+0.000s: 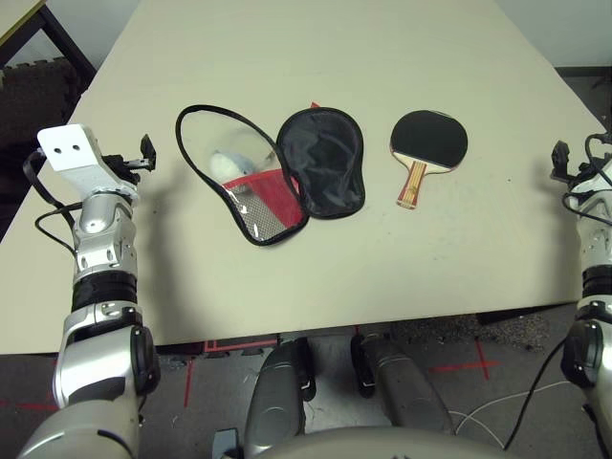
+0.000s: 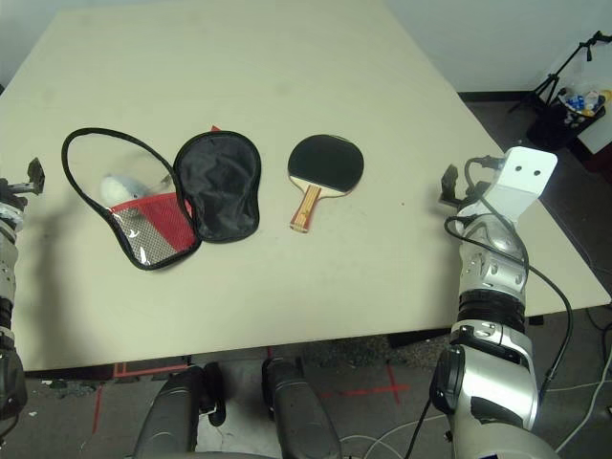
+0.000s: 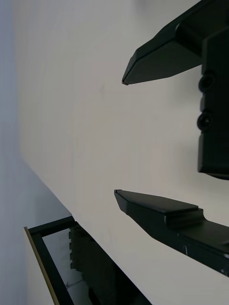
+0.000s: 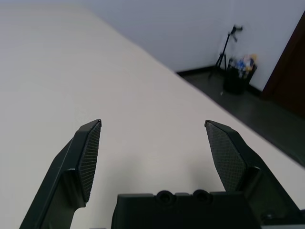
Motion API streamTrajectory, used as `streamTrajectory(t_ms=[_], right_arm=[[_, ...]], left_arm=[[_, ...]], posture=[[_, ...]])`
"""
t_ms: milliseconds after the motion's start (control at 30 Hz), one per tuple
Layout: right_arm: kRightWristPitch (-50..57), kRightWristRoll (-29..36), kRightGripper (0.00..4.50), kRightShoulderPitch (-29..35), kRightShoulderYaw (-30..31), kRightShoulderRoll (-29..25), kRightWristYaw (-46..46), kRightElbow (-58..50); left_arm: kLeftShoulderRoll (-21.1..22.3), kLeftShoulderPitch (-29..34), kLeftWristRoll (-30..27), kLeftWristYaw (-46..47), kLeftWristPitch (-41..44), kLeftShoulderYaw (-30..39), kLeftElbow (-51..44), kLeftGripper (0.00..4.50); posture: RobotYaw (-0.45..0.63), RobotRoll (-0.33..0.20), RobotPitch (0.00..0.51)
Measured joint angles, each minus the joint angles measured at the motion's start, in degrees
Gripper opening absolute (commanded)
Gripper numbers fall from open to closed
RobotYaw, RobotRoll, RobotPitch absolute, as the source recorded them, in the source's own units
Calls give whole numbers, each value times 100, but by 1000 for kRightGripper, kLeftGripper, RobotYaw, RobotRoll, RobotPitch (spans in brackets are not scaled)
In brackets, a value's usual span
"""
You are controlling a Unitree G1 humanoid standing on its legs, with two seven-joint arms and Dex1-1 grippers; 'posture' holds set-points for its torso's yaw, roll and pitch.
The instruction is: Store the ping-pong paddle in its case and zip it.
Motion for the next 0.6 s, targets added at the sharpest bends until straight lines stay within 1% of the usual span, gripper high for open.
streamTrajectory(t_ms=[167,200,267,333,400,500,533,600], right_arm=[[-81,36,4500,35,-140,-34,-4,60],[0,59,4500,65,-158,-35,-6,8],[324,71,4500,98,-162,-60,-33,-174],[823,108,4500,109,-163,-125,-102,-506],[1632,214,4500,160,-161,-230,-170,-1145],[3136,480,4500,210,-198,-312,-445,-2398],[3727,615,4500,196,-231,-285,-611,-2823],[5270,932,4500,41,-380,-35,-1060,-3737]], left_arm=[[-137,-40,-4,40,0,-6,19,4480],[-150,-83,-5,33,0,-11,53,4480],[-126,-247,-5,-57,5,-25,155,4480],[-11,-515,-5,-231,24,-37,286,4480],[202,-827,-3,-517,82,-69,467,4480],[468,-1268,1,-1081,226,-217,651,4480],[524,-1432,4,-1334,310,-303,727,4480],[631,-1785,29,-2023,546,-545,900,4480]], posture=[[-216,0,210],[-238,0,210],[-260,0,218],[-273,0,220],[-286,0,222],[-302,0,222],[-305,0,221],[-317,0,215]])
